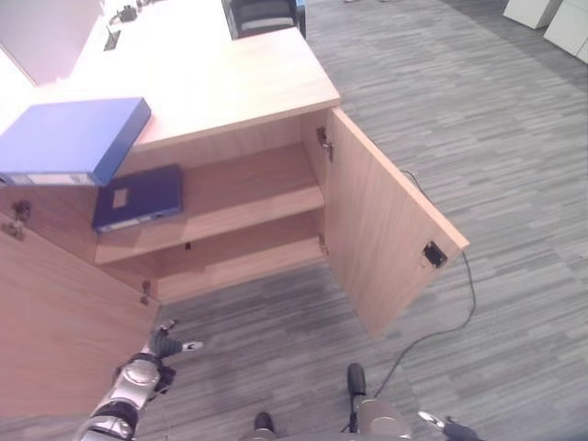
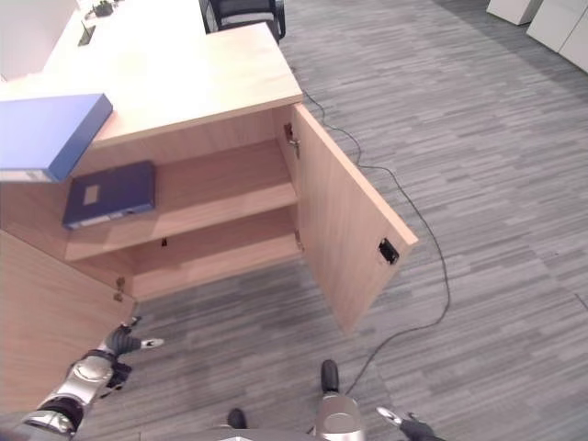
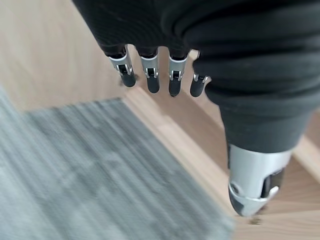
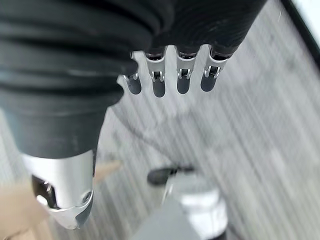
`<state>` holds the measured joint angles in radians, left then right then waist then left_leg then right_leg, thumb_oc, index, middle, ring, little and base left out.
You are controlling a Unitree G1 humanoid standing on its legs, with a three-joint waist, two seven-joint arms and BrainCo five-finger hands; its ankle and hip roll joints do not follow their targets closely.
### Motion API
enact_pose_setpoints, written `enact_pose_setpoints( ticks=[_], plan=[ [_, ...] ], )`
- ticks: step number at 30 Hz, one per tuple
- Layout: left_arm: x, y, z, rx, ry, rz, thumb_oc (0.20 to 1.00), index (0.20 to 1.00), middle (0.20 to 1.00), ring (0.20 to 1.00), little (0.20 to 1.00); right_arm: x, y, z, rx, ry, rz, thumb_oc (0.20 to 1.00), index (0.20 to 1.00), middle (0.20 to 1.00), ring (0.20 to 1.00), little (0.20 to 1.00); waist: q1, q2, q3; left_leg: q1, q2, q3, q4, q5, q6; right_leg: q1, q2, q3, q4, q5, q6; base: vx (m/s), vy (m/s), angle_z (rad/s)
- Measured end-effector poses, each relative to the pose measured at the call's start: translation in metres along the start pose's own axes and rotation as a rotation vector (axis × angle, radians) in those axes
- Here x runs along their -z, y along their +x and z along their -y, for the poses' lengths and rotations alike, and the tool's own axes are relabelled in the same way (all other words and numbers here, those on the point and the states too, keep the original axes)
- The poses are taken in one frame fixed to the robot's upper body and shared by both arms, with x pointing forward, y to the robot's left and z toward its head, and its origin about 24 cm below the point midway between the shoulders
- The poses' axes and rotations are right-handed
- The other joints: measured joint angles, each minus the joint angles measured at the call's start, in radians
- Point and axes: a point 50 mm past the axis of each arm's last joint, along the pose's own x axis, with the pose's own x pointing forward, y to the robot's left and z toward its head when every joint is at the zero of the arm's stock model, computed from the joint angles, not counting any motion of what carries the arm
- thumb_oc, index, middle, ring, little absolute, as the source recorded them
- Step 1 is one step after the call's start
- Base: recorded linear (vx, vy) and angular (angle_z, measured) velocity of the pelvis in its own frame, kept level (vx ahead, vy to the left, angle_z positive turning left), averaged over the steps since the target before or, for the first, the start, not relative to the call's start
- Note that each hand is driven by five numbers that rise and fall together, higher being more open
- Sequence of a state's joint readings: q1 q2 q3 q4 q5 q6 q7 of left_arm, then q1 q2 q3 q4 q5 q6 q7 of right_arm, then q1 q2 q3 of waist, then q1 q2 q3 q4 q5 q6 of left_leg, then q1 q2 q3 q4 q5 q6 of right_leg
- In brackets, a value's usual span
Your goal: Put the empty folder in the office cabinet
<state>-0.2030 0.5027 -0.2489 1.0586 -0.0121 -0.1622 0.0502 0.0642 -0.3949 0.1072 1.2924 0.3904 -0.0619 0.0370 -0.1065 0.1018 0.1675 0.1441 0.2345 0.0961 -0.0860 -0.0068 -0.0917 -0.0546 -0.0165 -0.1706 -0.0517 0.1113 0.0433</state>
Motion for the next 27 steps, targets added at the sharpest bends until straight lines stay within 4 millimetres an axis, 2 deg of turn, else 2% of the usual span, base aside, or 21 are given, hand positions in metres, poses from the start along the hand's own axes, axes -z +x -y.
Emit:
enact_pose_setpoints(
  ticks=[1, 4, 5, 6, 7, 9, 11, 13, 14, 15, 16, 18, 19, 21, 22, 23, 24, 27],
  plan=[
    [-0.004, 0.001, 0.000, 0.001, 0.007, 0.013, 1.000, 1.000, 1.000, 1.000, 1.000, -0.002, 0.000, 0.002, 0.003, -0.002, 0.006, 1.000, 1.000, 1.000, 1.000, 1.000, -0.001, 0.001, 0.000, -0.010, 0.014, -0.011, 0.014, 0.006, -0.005, -0.004, 0.012, -0.008, 0.014, -0.014, -0.013, 0.17, -0.189, 0.20],
    [-0.012, 0.003, -0.001, 0.004, 0.035, 0.035, 1.000, 1.000, 1.000, 1.000, 1.000, -0.023, 0.002, -0.004, -0.022, -0.006, 0.080, 1.000, 1.000, 1.000, 1.000, 1.000, 0.000, -0.012, 0.004, -0.051, 0.024, -0.038, 0.069, 0.061, -0.085, -0.016, 0.015, -0.023, 0.037, -0.039, -0.027, 0.12, -0.187, 0.19],
    [-0.014, 0.004, -0.003, 0.002, 0.049, 0.041, 1.000, 1.000, 1.000, 1.000, 1.000, -0.028, 0.002, -0.007, -0.036, -0.010, 0.103, 1.000, 1.000, 1.000, 1.000, 1.000, 0.001, -0.022, 0.006, -0.075, 0.024, -0.052, 0.103, 0.071, -0.100, -0.016, 0.009, -0.032, 0.034, -0.043, -0.031, 0.05, -0.152, 0.19],
    [-0.016, 0.005, -0.003, 0.001, 0.058, 0.047, 1.000, 1.000, 1.000, 1.000, 1.000, -0.034, 0.002, -0.010, -0.047, -0.014, 0.129, 1.000, 1.000, 1.000, 1.000, 1.000, 0.006, -0.028, 0.003, -0.082, 0.024, -0.056, 0.108, 0.093, -0.135, -0.015, 0.008, -0.036, 0.025, -0.045, -0.037, 0.08, -0.229, 0.33],
    [-0.022, 0.006, -0.005, -0.005, 0.062, 0.065, 1.000, 1.000, 1.000, 1.000, 1.000, -0.047, 0.002, -0.015, -0.065, -0.011, 0.178, 1.000, 1.000, 1.000, 1.000, 1.000, 0.007, -0.033, 0.011, -0.122, 0.023, -0.079, 0.155, 0.117, -0.156, -0.015, 0.013, -0.044, 0.036, -0.056, -0.050, 0.08, -0.221, 0.45],
    [-0.043, 0.009, -0.011, -0.026, 0.060, 0.139, 1.000, 1.000, 1.000, 1.000, 1.000, -0.066, 0.000, -0.027, -0.105, -0.008, 0.255, 1.000, 1.000, 1.000, 1.000, 1.000, 0.029, -0.074, 0.036, -0.215, 0.016, -0.124, 0.303, 0.165, -0.179, -0.012, 0.010, -0.059, 0.046, -0.077, -0.082, 0.09, -0.182, 0.47],
    [-0.048, 0.009, -0.012, -0.033, 0.060, 0.153, 1.000, 1.000, 1.000, 1.000, 1.000, -0.076, -0.002, -0.040, -0.144, -0.016, 0.298, 1.000, 1.000, 1.000, 1.000, 1.000, 0.045, -0.116, 0.051, -0.253, 0.018, -0.119, 0.376, 0.231, -0.166, 0.001, 0.007, -0.063, 0.054, -0.092, -0.104, 0.17, -0.043, 0.12],
    [-0.050, 0.010, -0.011, -0.033, 0.059, 0.161, 1.000, 1.000, 1.000, 1.000, 1.000, -0.080, -0.002, -0.049, -0.167, -0.010, 0.313, 1.000, 1.000, 1.000, 1.000, 1.000, 0.047, -0.138, 0.061, -0.284, 0.038, -0.052, 0.421, 0.217, -0.139, 0.017, 0.008, -0.067, 0.047, -0.097, -0.112, 0.16, 0.064, 0.07],
    [-0.052, 0.010, -0.012, -0.035, 0.059, 0.168, 1.000, 1.000, 1.000, 1.000, 1.000, -0.078, -0.002, -0.051, -0.172, -0.006, 0.307, 1.000, 1.000, 1.000, 1.000, 1.000, 0.043, -0.145, 0.064, -0.279, 0.048, -0.006, 0.381, 0.209, -0.126, 0.026, 0.009, -0.079, 0.033, -0.097, -0.111, 0.18, 0.149, 0.16],
    [-0.056, 0.011, -0.012, -0.035, 0.067, 0.179, 1.000, 1.000, 1.000, 1.000, 1.000, -0.073, -0.001, -0.053, -0.175, -0.003, 0.288, 1.000, 1.000, 1.000, 1.000, 1.000, 0.034, -0.147, 0.064, -0.247, 0.055, 0.034, 0.249, 0.209, -0.128, 0.028, 0.014, -0.094, 0.036, -0.095, -0.111, 0.20, 0.188, 0.11],
    [-0.056, 0.011, -0.011, -0.032, 0.071, 0.178, 1.000, 1.000, 1.000, 1.000, 1.000, -0.069, -0.001, -0.052, -0.168, -0.003, 0.273, 1.000, 1.000, 1.000, 1.000, 1.000, 0.032, -0.142, 0.064, -0.238, 0.057, 0.038, 0.214, 0.210, -0.130, 0.032, 0.021, -0.094, 0.037, -0.095, -0.111, 0.22, 0.242, 0.00],
    [-0.033, 0.006, 0.020, 0.081, -0.053, 0.109, 1.000, 1.000, 1.000, 1.000, 1.000, -0.066, 0.001, -0.047, -0.151, -0.014, 0.237, 1.000, 1.000, 1.000, 1.000, 1.000, 0.036, -0.126, 0.055, -0.209, 0.055, 0.047, 0.127, 0.206, -0.136, 0.048, 0.037, -0.069, 0.024, -0.103, -0.101, 0.13, 0.191, -0.29],
    [-0.016, -0.005, 0.040, 0.146, -0.108, 0.082, 1.000, 1.000, 1.000, 1.000, 1.000, -0.062, 0.003, -0.043, -0.136, -0.014, 0.210, 1.000, 1.000, 1.000, 1.000, 1.000, 0.036, -0.122, 0.053, -0.187, 0.052, 0.036, 0.077, 0.207, -0.137, 0.056, 0.044, -0.046, 0.020, -0.100, -0.099, 0.12, 0.170, -0.65],
    [0.014, -0.041, 0.084, 0.342, -0.110, 0.063, 1.000, 1.000, 1.000, 1.000, 1.000, -0.055, 0.003, -0.039, -0.121, -0.013, 0.191, 1.000, 1.000, 1.000, 1.000, 1.000, 0.048, -0.112, 0.056, -0.179, 0.054, -0.049, 0.028, 0.207, -0.138, 0.073, 0.063, -0.022, 0.019, -0.100, -0.100, 0.14, 0.162, -0.60],
    [0.024, -0.048, 0.099, 0.394, -0.125, 0.029, 1.000, 1.000, 1.000, 1.000, 1.000, -0.046, 0.003, -0.036, -0.111, -0.030, 0.162, 1.000, 1.000, 1.000, 1.000, 1.000, 0.069, -0.107, 0.059, -0.169, 0.053, -0.081, 0.011, 0.207, -0.139, 0.091, 0.071, -0.011, 0.016, -0.102, -0.102, 0.11, 0.120, -0.34],
    [0.042, -0.051, 0.111, 0.413, -0.143, -0.067, 1.000, 1.000, 1.000, 1.000, 1.000, -0.036, 0.004, -0.034, -0.102, -0.046, 0.122, 1.000, 1.000, 1.000, 1.000, 1.000, 0.076, -0.102, 0.055, -0.156, 0.053, -0.100, -0.003, 0.208, -0.139, 0.117, 0.075, -0.004, 0.004, -0.102, -0.101, 0.14, 0.205, -0.25],
    [0.062, -0.052, 0.117, 0.413, -0.152, -0.205, 1.000, 1.000, 1.000, 1.000, 1.000, -0.026, 0.003, -0.033, -0.099, -0.047, 0.092, 1.000, 1.000, 1.000, 1.000, 1.000, 0.077, -0.095, 0.049, -0.146, 0.053, -0.103, 0.002, 0.208, -0.139, 0.142, 0.076, -0.003, -0.005, -0.107, -0.112, 0.12, 0.208, -0.13],
    [0.076, -0.052, 0.113, 0.382, -0.137, -0.294, 1.000, 1.000, 1.000, 1.000, 1.000, -0.011, 0.003, -0.027, -0.085, -0.075, 0.038, 1.000, 1.000, 1.000, 1.000, 1.000, 0.056, -0.075, 0.023, -0.117, 0.052, -0.087, -0.012, 0.207, -0.138, 0.158, 0.072, 0.002, -0.016, -0.105, -0.102, 0.10, 0.229, -0.04]
  ],
)
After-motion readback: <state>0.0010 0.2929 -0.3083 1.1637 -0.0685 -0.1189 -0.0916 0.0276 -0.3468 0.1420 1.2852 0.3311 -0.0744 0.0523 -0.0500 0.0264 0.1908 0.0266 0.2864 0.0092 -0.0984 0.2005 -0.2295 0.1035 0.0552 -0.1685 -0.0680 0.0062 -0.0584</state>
